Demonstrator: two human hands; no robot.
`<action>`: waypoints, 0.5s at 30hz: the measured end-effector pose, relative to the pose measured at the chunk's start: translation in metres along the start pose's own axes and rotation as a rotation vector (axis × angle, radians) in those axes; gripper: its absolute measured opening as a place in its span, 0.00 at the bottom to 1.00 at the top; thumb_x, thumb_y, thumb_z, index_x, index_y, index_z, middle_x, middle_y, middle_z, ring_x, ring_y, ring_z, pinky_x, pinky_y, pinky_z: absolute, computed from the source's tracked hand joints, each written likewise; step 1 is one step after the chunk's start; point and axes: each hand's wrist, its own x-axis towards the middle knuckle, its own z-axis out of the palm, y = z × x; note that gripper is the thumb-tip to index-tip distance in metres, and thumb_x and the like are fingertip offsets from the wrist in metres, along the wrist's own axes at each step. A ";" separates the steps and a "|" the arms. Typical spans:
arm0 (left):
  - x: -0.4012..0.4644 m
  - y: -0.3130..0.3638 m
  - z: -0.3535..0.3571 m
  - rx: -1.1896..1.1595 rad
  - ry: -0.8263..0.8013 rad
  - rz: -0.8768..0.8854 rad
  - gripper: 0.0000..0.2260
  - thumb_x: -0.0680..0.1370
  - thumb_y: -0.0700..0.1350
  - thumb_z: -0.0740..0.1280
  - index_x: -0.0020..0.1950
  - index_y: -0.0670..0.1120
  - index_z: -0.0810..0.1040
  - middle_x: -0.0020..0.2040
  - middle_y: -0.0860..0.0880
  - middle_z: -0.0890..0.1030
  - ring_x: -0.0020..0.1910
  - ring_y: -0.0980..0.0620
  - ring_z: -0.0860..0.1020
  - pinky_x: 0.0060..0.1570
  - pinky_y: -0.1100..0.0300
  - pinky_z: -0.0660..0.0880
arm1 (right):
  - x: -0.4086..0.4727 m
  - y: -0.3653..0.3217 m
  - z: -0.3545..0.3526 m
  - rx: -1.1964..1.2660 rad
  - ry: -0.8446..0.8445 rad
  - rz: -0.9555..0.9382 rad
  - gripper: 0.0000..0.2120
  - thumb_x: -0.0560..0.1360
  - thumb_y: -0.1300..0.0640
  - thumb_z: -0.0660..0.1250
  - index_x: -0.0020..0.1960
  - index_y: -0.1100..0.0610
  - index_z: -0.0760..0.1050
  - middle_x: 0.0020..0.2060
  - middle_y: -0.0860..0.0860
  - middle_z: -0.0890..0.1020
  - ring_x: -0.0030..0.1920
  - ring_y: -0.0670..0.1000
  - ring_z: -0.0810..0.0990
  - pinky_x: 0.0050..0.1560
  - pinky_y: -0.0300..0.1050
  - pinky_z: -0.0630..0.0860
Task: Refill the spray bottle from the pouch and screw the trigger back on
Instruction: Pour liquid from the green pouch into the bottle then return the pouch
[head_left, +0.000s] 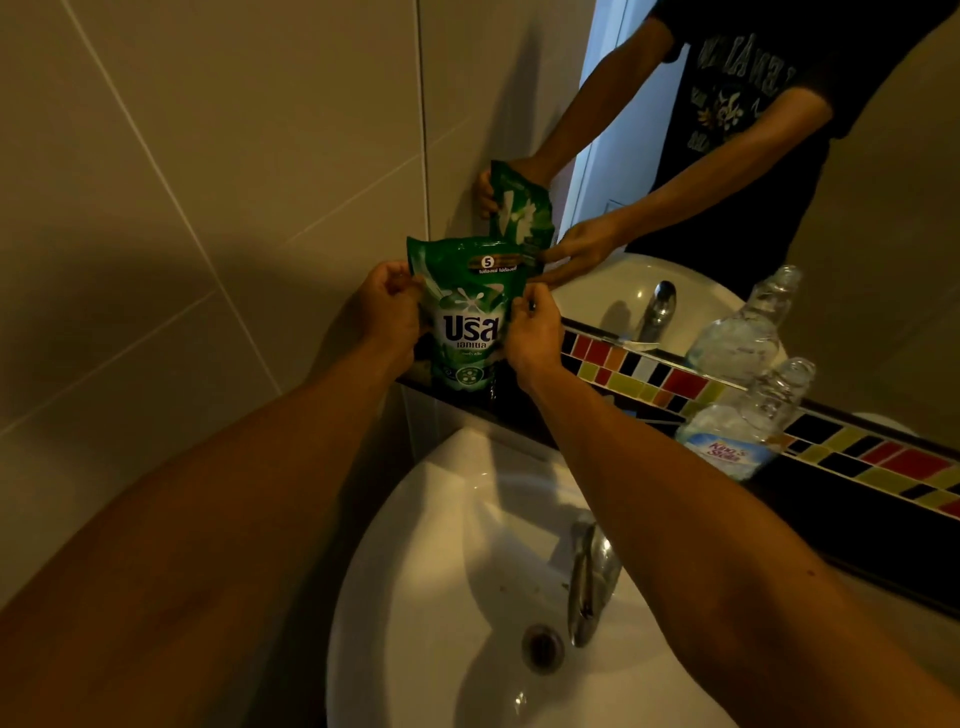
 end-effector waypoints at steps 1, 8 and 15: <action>0.003 -0.002 -0.001 0.001 0.002 0.005 0.11 0.75 0.33 0.64 0.43 0.50 0.78 0.47 0.46 0.83 0.56 0.34 0.81 0.49 0.28 0.77 | 0.001 0.000 0.002 -0.008 0.003 0.003 0.09 0.84 0.65 0.55 0.53 0.56 0.72 0.48 0.56 0.82 0.51 0.57 0.83 0.55 0.58 0.83; 0.001 -0.005 0.003 0.008 0.016 0.012 0.09 0.78 0.35 0.64 0.48 0.49 0.76 0.49 0.47 0.81 0.53 0.40 0.81 0.43 0.46 0.81 | 0.006 0.002 0.003 0.024 0.009 0.004 0.07 0.85 0.62 0.56 0.57 0.57 0.73 0.50 0.57 0.80 0.51 0.56 0.81 0.46 0.48 0.80; -0.039 -0.024 -0.004 0.283 0.086 -0.167 0.24 0.75 0.43 0.72 0.67 0.44 0.67 0.51 0.50 0.76 0.47 0.49 0.79 0.50 0.48 0.81 | -0.033 0.005 -0.026 0.027 -0.060 0.028 0.20 0.84 0.60 0.61 0.76 0.54 0.66 0.67 0.57 0.79 0.66 0.56 0.79 0.63 0.53 0.79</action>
